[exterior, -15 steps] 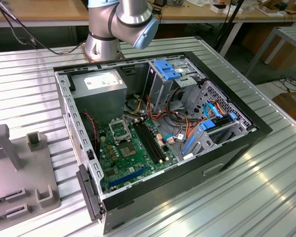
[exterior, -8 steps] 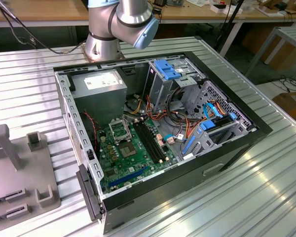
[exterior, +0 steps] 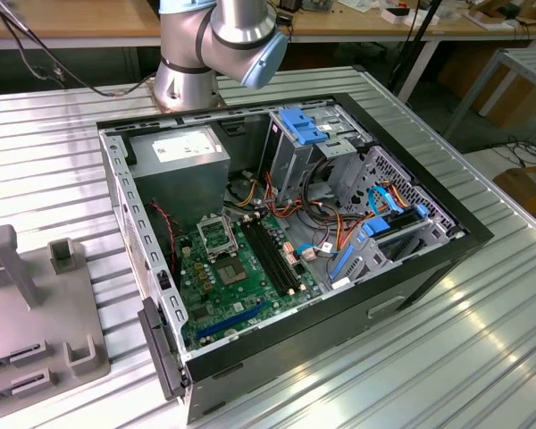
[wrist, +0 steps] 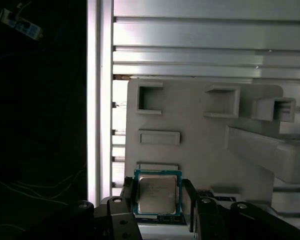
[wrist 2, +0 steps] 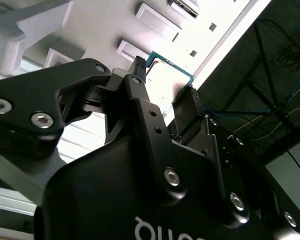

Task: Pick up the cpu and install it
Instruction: 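Pick up the cpu and move it towards the insertion slot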

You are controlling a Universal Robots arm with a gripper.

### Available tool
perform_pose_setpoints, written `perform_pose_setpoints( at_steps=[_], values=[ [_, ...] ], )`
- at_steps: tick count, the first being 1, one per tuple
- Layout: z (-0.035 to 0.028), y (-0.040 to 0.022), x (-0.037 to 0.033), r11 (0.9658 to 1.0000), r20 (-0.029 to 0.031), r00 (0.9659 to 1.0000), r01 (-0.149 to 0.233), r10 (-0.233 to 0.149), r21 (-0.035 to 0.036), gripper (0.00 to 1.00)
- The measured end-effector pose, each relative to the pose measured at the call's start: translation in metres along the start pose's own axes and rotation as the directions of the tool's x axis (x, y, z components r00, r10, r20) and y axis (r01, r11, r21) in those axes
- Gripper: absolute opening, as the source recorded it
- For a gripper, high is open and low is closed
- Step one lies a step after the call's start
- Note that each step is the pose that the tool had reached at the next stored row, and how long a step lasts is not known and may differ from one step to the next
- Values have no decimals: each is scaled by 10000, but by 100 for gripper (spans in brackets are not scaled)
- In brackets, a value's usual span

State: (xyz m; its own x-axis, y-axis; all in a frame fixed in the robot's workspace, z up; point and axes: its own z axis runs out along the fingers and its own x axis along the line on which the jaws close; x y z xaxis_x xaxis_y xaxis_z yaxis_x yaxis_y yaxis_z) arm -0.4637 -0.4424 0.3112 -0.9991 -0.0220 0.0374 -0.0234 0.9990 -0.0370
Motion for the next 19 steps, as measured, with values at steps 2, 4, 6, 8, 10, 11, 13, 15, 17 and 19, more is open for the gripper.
perform_pose_setpoints(
  at_steps=[2,4,6,8,10,11,13,15,17,19],
  values=[
    [-8,0,0,10000,-6,10000,0,0,-2,47],
    [-18,0,0,10000,-14,10000,0,0,-2,47],
    [-26,-1,-1,10000,-22,10000,1,-1,-2,47],
    [-36,-1,-1,10000,-31,10000,1,-1,-2,47],
    [-44,-2,-1,10000,-39,10000,1,-1,-2,47],
    [-49,-2,-2,10000,-43,10000,2,-2,-2,47],
    [-57,-2,-2,10000,-51,10000,2,-2,-2,47],
    [-66,-3,-3,10000,-60,10000,2,-2,-3,47],
    [-75,-3,-4,10000,-71,10000,3,-3,-3,47],
    [-90,-4,-6,10000,-91,10000,3,-3,-3,47]
  ],
)
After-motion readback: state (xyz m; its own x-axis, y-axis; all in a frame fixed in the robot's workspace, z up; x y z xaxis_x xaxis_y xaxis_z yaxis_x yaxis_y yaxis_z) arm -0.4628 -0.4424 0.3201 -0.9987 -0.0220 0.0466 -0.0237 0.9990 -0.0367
